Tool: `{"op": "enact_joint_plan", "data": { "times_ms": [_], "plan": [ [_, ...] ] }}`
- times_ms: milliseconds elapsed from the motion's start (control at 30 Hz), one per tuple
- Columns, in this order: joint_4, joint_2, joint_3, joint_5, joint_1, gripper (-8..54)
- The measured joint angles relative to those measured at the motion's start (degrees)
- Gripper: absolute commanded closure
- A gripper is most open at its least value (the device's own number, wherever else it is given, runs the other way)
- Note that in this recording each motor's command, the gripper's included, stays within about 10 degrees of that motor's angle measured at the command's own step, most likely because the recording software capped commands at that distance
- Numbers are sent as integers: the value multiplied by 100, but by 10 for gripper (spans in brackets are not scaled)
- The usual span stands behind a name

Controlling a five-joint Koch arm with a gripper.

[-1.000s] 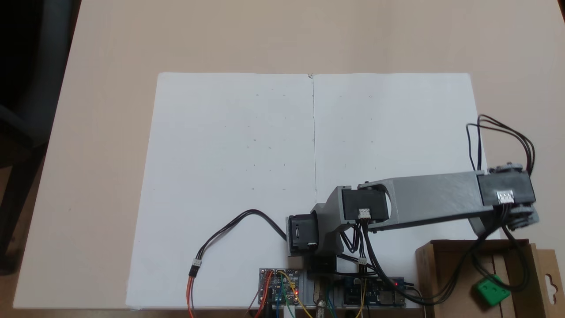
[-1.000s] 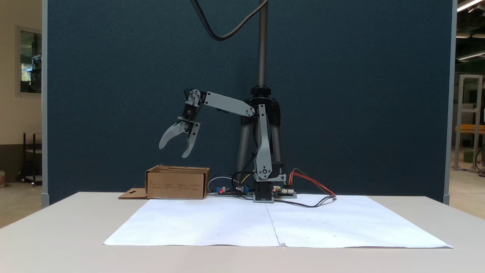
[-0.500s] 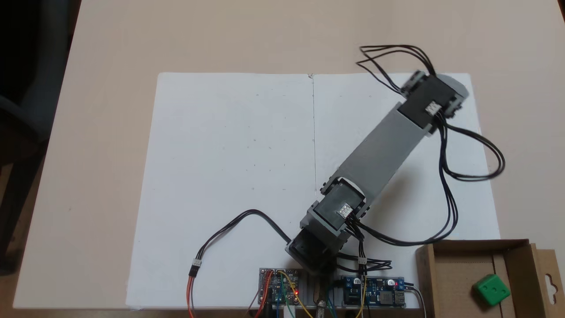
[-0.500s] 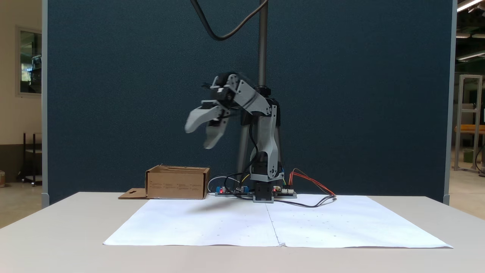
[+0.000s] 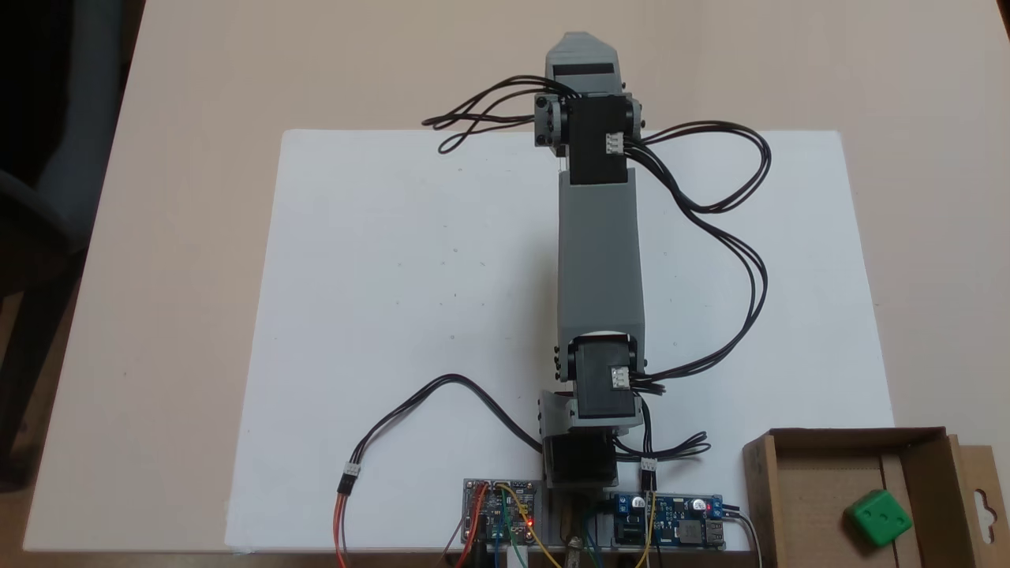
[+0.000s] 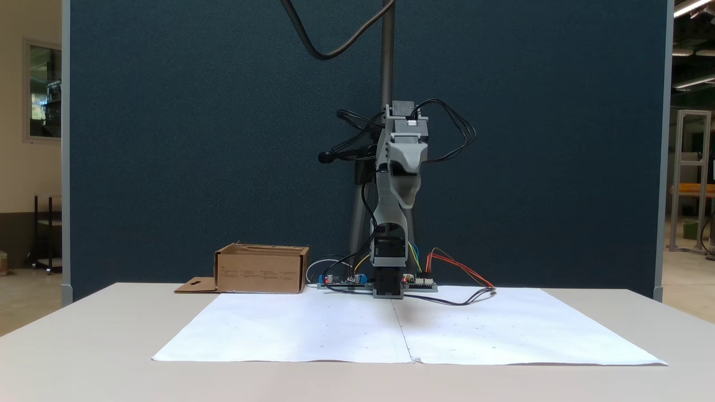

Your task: Grasp a green dice and put it in the bin.

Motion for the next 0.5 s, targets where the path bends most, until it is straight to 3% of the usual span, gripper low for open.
{"op": "enact_joint_plan", "data": {
  "times_ms": [167, 500],
  "plan": [
    [-1187, 141, 1371, 0, -62, 36],
    [-3393, 2048, 5177, 0, 589, 18]
  ]
}}
